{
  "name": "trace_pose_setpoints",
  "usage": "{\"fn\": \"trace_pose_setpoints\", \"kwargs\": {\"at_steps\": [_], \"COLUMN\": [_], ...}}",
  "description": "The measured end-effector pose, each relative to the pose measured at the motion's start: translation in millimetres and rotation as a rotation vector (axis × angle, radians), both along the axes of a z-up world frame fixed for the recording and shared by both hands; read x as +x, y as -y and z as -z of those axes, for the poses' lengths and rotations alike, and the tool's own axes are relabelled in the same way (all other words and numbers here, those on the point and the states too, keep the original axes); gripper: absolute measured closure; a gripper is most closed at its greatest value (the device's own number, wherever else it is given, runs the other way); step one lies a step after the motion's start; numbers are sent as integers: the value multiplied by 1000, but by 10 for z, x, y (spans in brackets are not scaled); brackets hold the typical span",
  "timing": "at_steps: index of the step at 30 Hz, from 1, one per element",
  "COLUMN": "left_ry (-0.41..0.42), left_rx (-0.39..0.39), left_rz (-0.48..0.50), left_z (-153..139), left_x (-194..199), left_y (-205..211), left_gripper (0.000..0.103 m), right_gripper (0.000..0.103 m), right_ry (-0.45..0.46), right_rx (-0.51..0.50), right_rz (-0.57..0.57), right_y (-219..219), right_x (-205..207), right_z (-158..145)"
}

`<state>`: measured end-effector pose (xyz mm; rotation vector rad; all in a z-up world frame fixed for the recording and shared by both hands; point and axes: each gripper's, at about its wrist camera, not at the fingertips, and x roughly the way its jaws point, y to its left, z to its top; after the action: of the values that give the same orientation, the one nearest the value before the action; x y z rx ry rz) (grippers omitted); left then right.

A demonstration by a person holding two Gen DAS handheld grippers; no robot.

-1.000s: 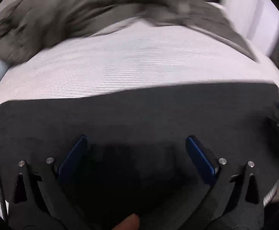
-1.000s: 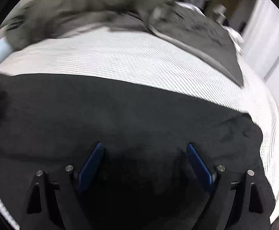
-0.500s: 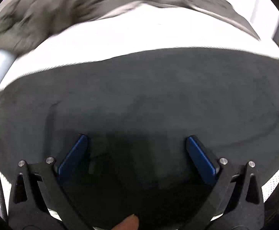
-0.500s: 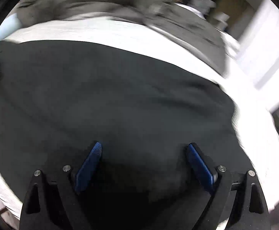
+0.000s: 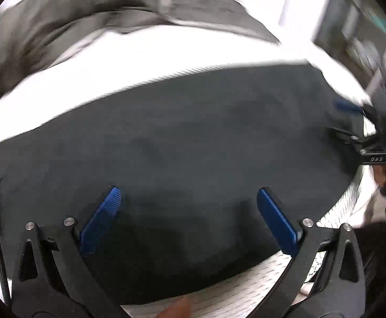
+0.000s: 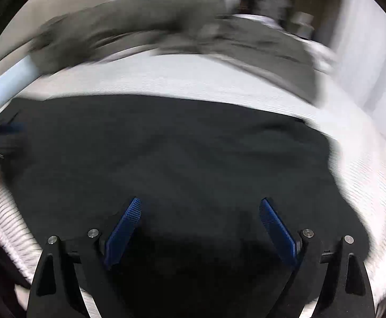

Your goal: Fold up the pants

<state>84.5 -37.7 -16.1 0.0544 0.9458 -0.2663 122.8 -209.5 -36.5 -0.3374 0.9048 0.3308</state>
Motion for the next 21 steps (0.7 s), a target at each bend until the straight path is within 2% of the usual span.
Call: {"fn": "trace_pose_setpoints", "kwargs": {"at_steps": [3, 4, 6, 8, 9, 11, 13, 14, 15, 16, 18, 21], "left_ry": [-15, -20, -32, -44, -53, -58, -63, -61, -54, -45, -22, -16], "left_rx": [73, 64, 25, 27, 28, 28, 34, 42, 49, 46, 11, -30], "left_rz": [19, 28, 21, -6, -9, -25, -38, -47, -57, -53, 0, 86], "left_z": [177, 211, 232, 223, 252, 255, 240, 240, 208, 174, 85, 58], "left_x": [-76, -90, -86, -108, 6, 95, 117, 144, 132, 160, 63, 12], "left_y": [275, 260, 171, 54, -95, -236, -259, -270, -210, -165, -2, 327], "left_gripper": [1, 0, 0, 0, 0, 0, 0, 0, 1, 1, 1, 1], "right_gripper": [11, 11, 11, 10, 10, 10, 10, 10, 9, 9, 9, 9], "right_ry": [28, 33, 16, 5, 14, 35, 21, 7, 12, 33, 95, 82], "right_rx": [-155, -196, -185, -190, -214, -265, -202, -130, -109, -137, -182, -30], "right_rz": [-122, -147, -150, -46, 23, 260, 407, 446, 470, 474, 403, 176], "right_y": [-429, -447, -214, 171, 367, 945, 1349, 1483, 1520, 1463, 1219, 628], "right_x": [-162, -203, -179, -92, -43, 105, 187, 194, 191, 172, 115, -44], "right_z": [204, 257, 264, 201, 181, 163, 137, 109, 77, 40, -50, -134]}}
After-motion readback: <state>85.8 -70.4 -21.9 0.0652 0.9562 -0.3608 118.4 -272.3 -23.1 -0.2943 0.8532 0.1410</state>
